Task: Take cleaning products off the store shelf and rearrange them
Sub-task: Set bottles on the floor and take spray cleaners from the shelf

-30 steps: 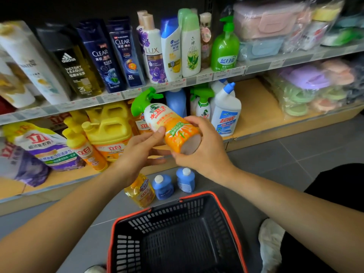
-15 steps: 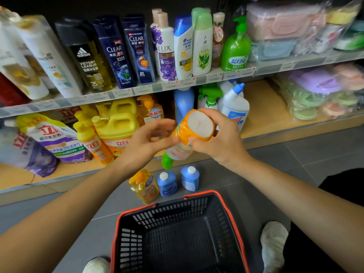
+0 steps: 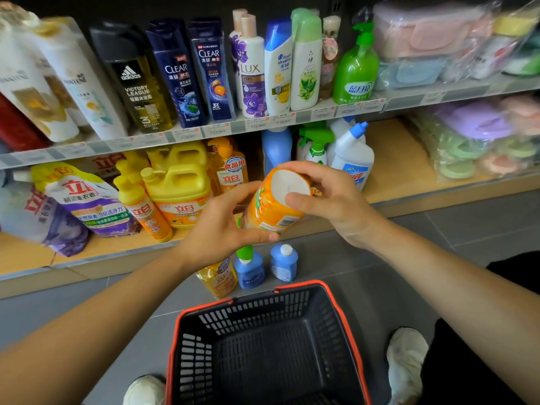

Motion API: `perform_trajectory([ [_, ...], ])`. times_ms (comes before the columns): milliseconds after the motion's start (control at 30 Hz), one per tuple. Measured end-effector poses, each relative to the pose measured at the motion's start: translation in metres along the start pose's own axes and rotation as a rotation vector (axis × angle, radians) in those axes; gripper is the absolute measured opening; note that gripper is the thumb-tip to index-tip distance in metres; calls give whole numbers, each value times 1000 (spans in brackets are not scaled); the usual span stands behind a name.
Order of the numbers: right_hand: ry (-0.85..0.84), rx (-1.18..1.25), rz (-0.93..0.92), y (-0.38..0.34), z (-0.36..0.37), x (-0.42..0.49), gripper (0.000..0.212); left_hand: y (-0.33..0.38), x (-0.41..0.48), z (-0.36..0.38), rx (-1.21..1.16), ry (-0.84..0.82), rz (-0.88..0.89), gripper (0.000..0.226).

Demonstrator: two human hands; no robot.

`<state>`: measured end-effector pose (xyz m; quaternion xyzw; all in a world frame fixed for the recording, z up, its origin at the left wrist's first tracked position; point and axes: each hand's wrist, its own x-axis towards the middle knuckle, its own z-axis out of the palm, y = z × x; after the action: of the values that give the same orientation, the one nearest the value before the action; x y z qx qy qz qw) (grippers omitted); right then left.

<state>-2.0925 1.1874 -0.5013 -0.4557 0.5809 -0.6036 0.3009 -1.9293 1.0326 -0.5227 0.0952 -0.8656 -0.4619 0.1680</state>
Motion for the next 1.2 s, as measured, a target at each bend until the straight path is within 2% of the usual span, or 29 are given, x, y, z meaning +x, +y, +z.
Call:
perform_trajectory([
  [167, 74, -50, 31, 2, 2, 2, 30, 2, -2, -1, 194, 14, 97, 87],
  [367, 165, 10, 31, 3, 3, 2, 7, 3, -4, 2, 191, 17, 111, 88],
  [533, 160, 41, 66, 1, 2, 1, 21, 0, -4, 3, 139, 41, 106, 87],
  [733, 73, 97, 66, 3, -3, -3, 26, -5, -4, 4, -27, 65, 46, 82],
  [833, 54, 71, 55, 5, -1, -5, 40, -6, -4, 4, -63, 62, 15, 83],
  [933, 65, 57, 48, 4, 1, -5, 44, -4, -4, 5, -87, 63, 6, 81],
  [1033, 72, 100, 53, 5, 0, -4, 49, -4, -2, 8, -149, 61, -39, 72],
  [1100, 92, 133, 90, 8, -2, -4, 61, -3, -2, 9, -248, 68, -100, 59],
  [1200, 76, -7, 197, 21, -2, -6, 74, -2, 1, 7, -446, 111, -195, 46],
])
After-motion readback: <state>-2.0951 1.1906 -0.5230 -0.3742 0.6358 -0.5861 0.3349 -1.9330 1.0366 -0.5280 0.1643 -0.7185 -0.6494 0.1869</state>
